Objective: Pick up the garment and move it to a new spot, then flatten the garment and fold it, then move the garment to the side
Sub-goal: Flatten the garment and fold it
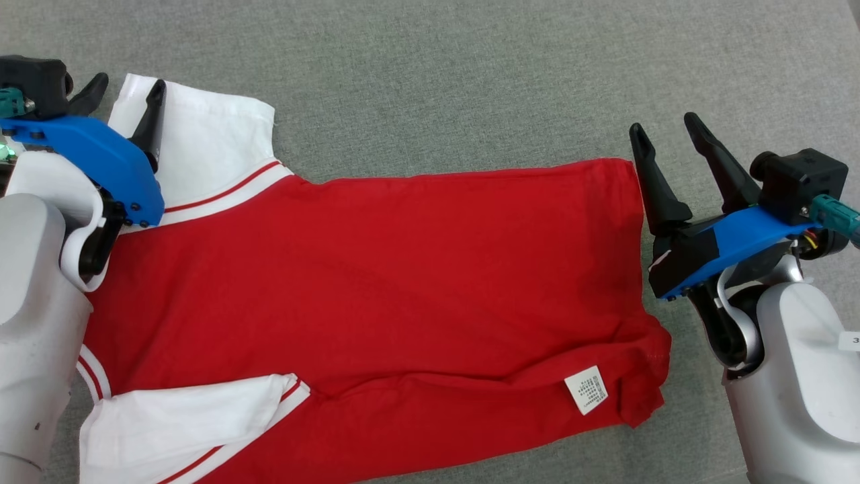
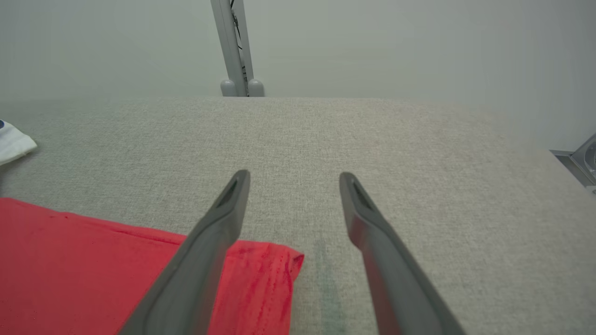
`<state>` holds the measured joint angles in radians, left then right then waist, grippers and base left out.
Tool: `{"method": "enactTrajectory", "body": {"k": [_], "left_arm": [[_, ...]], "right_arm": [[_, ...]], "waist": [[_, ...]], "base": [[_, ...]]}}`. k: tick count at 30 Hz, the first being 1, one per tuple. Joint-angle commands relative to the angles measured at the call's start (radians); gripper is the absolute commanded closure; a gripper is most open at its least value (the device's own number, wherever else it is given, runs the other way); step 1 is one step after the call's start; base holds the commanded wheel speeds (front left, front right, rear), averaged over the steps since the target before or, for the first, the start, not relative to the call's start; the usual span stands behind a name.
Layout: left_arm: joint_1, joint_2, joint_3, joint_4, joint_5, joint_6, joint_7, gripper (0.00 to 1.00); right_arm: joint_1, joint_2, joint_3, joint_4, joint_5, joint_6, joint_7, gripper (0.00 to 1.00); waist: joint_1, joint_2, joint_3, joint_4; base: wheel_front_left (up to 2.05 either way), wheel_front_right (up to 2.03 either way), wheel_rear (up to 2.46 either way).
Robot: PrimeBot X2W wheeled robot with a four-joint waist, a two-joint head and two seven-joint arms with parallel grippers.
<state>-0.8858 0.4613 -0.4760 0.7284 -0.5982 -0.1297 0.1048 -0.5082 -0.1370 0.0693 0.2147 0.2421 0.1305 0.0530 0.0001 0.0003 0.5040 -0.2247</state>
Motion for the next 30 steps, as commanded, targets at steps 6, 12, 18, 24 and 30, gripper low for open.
{"method": "enactTrajectory", "body": {"k": [6,12,18,24,30], "left_arm": [[-0.012,0.004,-0.046,0.055,-0.033,-0.001,-0.006,0.00],[-0.019,-0.003,-0.090,0.103,-0.029,-0.001,-0.006,0.00],[-0.023,-0.019,-0.121,0.145,-0.055,-0.001,0.010,0.79],[-0.036,-0.020,-0.139,0.142,-0.064,-0.001,-0.049,1.00],[-0.046,-0.024,-0.165,0.104,-0.087,-0.001,-0.101,1.00]], "right_arm": [[-0.026,0.002,0.006,0.009,0.011,0.001,-0.010,0.00],[-0.033,0.003,0.010,0.016,0.016,0.001,-0.011,0.00],[-0.036,0.001,0.013,0.024,0.017,0.001,-0.006,0.00],[-0.022,-0.016,0.016,0.036,0.027,0.001,0.037,0.00],[0.008,-0.038,0.023,0.043,0.068,0.001,0.141,0.00]], "waist": [[-0.0001,-0.0003,0.014,-0.007],[-0.0001,-0.0003,0.021,-0.012],[-0.0001,-0.0003,0.018,-0.010],[-0.0001,-0.0003,-0.008,0.000],[-0.0001,-0.0003,-0.033,0.015]], "base": [[0.00,0.00,0.00],[0.00,0.00,0.00],[0.00,0.00,0.00],[0.00,0.00,0.00],[0.00,0.00,0.00]]}}
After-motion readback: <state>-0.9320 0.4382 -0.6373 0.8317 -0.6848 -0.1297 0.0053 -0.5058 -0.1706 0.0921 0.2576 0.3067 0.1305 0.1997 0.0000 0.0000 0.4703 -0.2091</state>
